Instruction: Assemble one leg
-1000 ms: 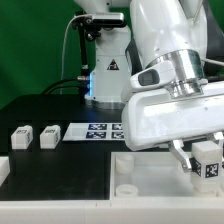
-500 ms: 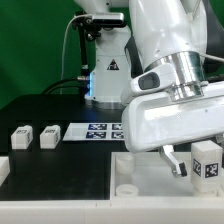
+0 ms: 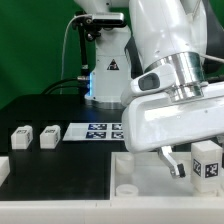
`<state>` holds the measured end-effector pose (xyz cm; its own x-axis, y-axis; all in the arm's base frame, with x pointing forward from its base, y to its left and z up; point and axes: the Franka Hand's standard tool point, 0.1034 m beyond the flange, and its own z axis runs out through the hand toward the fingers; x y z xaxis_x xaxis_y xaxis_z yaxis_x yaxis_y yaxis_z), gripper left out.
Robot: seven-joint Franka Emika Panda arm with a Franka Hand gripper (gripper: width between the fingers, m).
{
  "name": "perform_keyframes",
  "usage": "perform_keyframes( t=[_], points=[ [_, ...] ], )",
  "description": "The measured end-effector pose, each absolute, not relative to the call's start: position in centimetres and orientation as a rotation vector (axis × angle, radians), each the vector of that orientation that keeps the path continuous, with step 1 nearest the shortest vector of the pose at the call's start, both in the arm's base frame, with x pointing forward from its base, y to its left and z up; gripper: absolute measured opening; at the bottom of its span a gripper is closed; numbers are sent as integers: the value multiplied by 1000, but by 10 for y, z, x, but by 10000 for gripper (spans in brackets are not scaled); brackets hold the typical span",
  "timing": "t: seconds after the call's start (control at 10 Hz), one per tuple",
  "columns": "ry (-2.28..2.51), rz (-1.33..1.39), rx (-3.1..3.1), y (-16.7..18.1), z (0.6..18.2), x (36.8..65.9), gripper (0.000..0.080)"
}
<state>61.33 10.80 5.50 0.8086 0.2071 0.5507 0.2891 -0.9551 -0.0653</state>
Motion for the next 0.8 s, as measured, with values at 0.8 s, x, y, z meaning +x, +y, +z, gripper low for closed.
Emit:
perform_keyframes(
  t=[0.8],
  points=[
    [-432, -491, -2912, 102, 85, 636, 648]
  ],
)
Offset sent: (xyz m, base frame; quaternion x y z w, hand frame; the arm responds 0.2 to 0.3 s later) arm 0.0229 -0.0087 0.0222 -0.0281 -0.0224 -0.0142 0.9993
